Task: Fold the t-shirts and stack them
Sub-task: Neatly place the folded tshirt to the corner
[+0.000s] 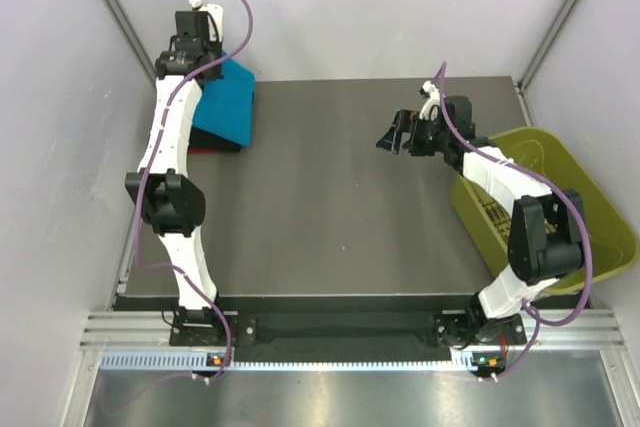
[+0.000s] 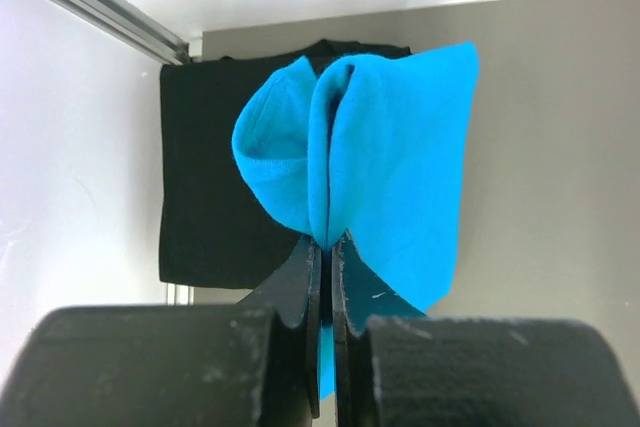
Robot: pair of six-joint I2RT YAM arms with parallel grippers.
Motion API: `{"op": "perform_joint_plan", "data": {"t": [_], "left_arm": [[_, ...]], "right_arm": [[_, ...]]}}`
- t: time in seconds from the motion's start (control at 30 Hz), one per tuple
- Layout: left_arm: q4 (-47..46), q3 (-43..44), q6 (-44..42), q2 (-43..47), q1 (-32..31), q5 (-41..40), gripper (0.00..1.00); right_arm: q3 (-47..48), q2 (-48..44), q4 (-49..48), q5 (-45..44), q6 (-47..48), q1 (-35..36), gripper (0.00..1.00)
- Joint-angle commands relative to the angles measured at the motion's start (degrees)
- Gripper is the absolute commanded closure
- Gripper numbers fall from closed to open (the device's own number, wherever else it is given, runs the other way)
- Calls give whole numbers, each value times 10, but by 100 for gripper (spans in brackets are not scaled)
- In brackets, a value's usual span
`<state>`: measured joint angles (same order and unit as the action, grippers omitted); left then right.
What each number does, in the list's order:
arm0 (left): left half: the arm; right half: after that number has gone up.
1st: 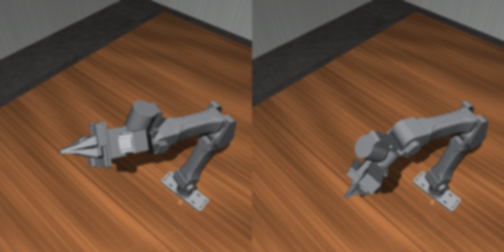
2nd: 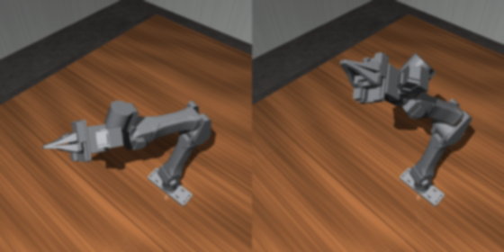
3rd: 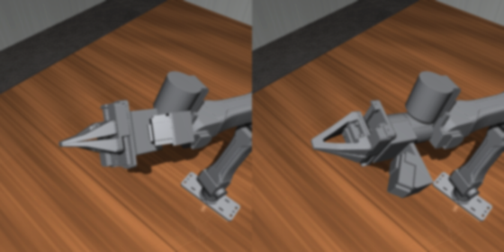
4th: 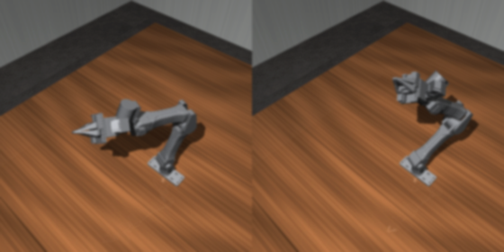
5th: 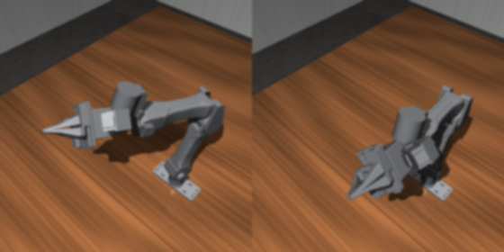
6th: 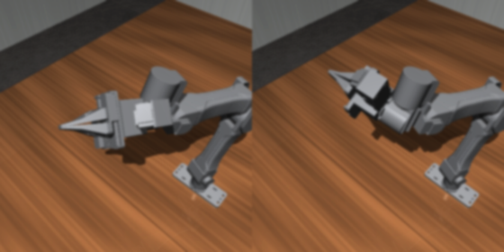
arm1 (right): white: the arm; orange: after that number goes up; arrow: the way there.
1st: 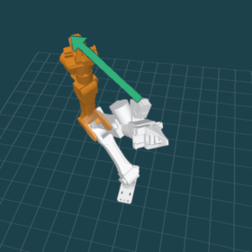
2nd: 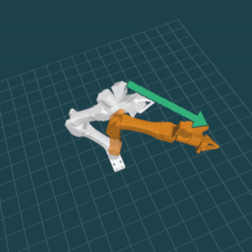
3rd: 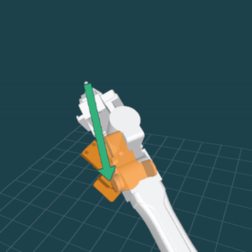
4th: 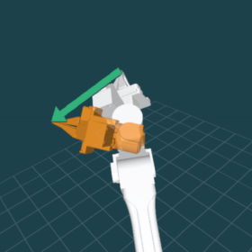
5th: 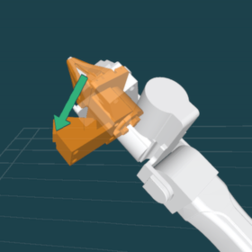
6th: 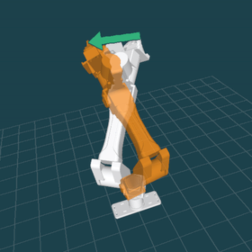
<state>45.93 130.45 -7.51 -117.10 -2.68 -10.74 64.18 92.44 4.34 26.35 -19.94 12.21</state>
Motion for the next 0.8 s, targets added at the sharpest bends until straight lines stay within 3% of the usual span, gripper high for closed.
{"op": "perform_joint_plan", "data": {"t": [0.0,0.53,0.77], "left_arm": [[-26,31,-4,36,2,5,100],[3,17,-10,42,20,35,100],[-51,1,-71,-1,58,15,100]], "right_arm": [[25,-20,-4,2,14,-7,0],[29,-18,-2,5,18,-7,0],[29,-16,-4,4,19,-6,0]]}}
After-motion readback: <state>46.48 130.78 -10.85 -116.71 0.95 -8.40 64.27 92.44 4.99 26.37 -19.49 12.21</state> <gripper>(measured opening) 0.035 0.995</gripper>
